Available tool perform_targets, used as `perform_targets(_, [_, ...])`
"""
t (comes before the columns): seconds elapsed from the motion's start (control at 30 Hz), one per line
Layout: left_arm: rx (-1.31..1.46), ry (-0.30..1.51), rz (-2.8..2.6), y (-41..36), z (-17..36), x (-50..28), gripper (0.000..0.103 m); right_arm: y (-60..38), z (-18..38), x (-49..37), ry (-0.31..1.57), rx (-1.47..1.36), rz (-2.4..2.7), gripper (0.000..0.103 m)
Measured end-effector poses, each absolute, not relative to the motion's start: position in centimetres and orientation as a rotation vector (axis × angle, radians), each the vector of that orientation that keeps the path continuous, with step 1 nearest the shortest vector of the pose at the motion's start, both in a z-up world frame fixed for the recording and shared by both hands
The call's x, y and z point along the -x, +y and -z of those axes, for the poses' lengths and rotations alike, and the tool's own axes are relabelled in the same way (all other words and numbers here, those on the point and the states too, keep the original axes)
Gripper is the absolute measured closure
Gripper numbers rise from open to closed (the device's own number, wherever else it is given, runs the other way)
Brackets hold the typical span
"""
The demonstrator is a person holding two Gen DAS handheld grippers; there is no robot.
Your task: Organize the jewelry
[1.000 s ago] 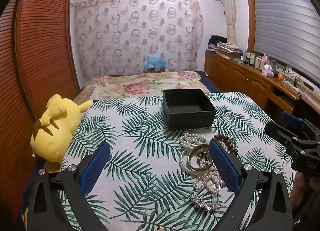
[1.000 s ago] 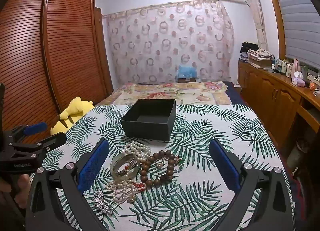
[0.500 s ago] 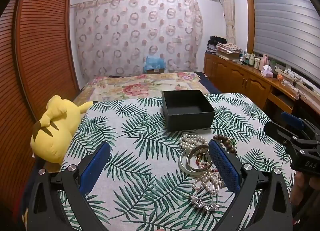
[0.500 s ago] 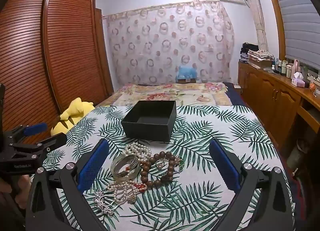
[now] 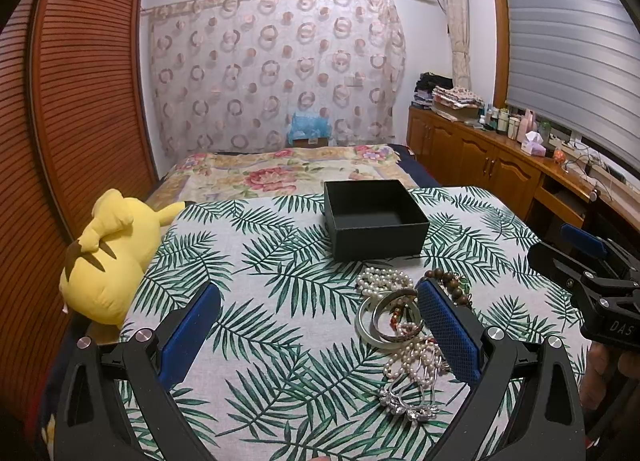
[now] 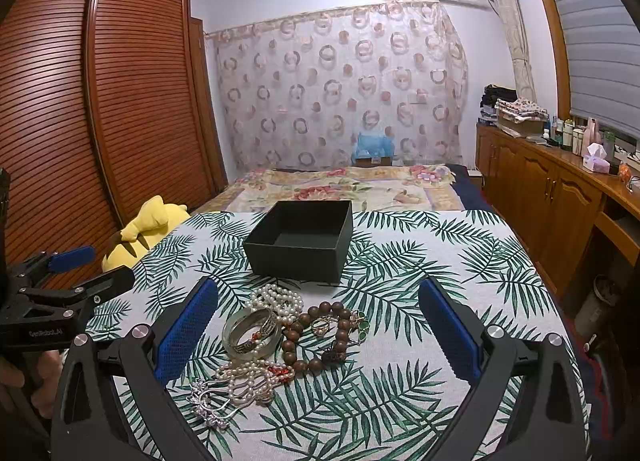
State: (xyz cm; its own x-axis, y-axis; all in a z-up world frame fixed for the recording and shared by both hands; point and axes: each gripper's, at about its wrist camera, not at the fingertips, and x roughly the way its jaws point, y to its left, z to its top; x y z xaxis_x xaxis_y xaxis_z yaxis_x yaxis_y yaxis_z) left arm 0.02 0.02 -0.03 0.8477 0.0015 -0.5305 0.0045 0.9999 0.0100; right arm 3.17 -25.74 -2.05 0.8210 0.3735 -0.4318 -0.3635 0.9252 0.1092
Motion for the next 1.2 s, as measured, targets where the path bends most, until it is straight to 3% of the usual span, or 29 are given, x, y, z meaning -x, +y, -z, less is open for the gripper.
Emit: perform_targets(1.2, [-0.005,0.555,0.006,-1.2,-0.4,0.5,0.007,-25.7,2.1,-3.0,0.46,-0.024,-0.394,0.003])
